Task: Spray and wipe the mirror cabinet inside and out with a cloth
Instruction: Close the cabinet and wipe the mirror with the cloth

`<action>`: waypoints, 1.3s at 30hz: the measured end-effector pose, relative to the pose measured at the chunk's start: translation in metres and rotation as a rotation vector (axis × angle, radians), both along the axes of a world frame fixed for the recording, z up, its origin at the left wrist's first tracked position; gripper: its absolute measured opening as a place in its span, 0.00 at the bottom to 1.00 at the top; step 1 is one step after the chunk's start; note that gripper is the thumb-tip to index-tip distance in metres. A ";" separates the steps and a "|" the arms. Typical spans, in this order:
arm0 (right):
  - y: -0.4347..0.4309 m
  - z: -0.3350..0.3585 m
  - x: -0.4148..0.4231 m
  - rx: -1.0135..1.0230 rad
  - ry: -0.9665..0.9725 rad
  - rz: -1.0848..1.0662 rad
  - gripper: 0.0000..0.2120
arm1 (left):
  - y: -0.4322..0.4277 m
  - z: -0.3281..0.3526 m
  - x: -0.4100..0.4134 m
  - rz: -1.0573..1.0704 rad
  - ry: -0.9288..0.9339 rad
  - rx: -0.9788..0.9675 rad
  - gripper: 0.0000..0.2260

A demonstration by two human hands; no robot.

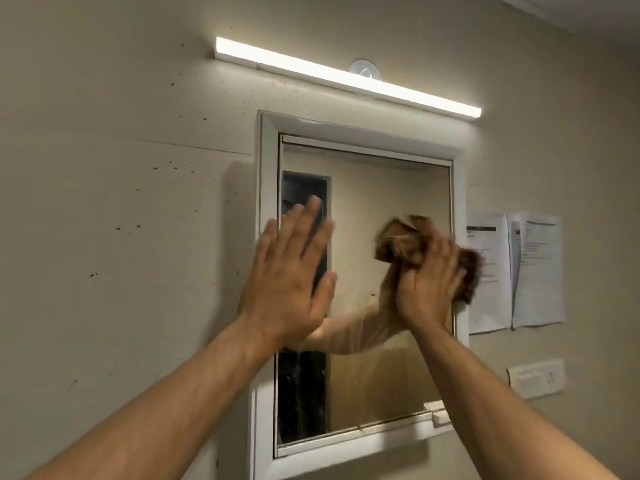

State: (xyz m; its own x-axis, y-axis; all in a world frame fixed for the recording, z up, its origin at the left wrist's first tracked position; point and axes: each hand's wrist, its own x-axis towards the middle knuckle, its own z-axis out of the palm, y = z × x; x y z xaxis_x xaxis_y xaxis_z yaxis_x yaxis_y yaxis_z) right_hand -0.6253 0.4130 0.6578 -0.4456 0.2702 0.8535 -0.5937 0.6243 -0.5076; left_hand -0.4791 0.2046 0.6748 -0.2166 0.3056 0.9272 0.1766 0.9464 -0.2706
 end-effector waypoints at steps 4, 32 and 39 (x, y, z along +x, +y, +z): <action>-0.035 -0.023 0.013 -0.178 -0.225 0.002 0.37 | 0.007 -0.026 -0.006 0.060 -0.051 -0.087 0.32; -0.007 -0.216 0.061 0.863 0.190 0.311 0.30 | 0.049 -0.088 -0.020 0.046 -0.301 -0.287 0.31; -0.064 -0.213 0.088 0.155 0.039 0.370 0.35 | 0.035 -0.085 -0.007 -0.037 -0.245 -0.208 0.30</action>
